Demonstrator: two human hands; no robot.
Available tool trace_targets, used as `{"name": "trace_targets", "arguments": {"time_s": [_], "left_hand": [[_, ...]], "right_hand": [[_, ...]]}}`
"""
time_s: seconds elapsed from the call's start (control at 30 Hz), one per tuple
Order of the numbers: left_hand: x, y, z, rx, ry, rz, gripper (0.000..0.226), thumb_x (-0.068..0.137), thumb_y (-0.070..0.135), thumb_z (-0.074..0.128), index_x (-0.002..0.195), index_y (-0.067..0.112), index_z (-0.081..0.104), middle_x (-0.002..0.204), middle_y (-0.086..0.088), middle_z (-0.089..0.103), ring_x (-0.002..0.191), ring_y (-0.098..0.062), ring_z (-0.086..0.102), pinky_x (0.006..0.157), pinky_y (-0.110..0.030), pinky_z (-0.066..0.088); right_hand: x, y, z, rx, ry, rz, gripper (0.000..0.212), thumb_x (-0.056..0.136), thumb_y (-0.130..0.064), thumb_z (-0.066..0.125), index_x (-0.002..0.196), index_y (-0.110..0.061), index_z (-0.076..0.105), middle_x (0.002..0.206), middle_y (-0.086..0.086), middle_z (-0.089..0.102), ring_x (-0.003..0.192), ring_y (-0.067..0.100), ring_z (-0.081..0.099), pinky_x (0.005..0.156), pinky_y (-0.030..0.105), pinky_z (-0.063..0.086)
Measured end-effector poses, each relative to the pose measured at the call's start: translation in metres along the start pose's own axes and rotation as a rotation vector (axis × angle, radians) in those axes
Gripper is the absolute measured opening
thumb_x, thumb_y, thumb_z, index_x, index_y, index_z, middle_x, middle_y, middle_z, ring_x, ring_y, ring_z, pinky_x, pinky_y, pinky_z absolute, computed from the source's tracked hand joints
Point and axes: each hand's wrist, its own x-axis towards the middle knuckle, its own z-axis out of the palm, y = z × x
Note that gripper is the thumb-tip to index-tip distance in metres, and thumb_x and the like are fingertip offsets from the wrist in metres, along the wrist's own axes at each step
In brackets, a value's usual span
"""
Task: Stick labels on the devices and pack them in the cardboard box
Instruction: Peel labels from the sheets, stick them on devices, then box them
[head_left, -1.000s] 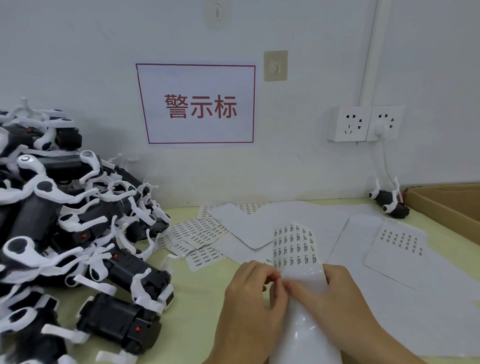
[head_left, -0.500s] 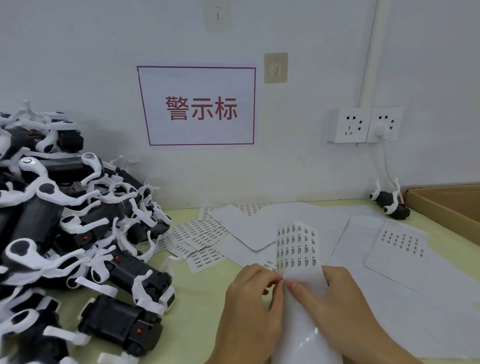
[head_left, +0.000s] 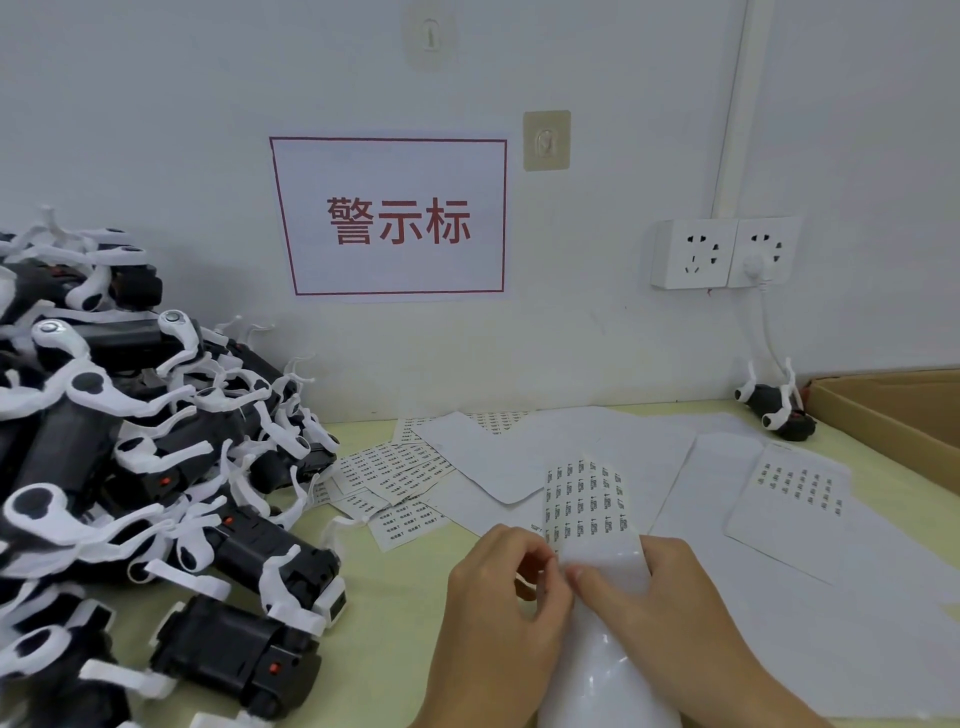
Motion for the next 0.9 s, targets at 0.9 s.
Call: {"name": "trace_targets", "arguments": {"time_s": [0.9], "left_hand": [[0.0075, -0.0025, -0.0055, -0.152, 0.014, -0.303, 0.027, 0.092, 0.005, 0.066, 0.075, 0.026, 0.067, 0.070, 0.012, 0.067, 0.065, -0.004, 0.059, 0.058, -0.022, 0.048]], "right_hand": [[0.0060, 0.0008, -0.0082, 0.109, -0.050, 0.247, 0.005, 0.082, -0.023, 0.078, 0.085, -0.020, 0.075, 0.076, -0.008, 0.077, 0.068, 0.008, 0.074, 0.060, 0.024, 0.053]]}}
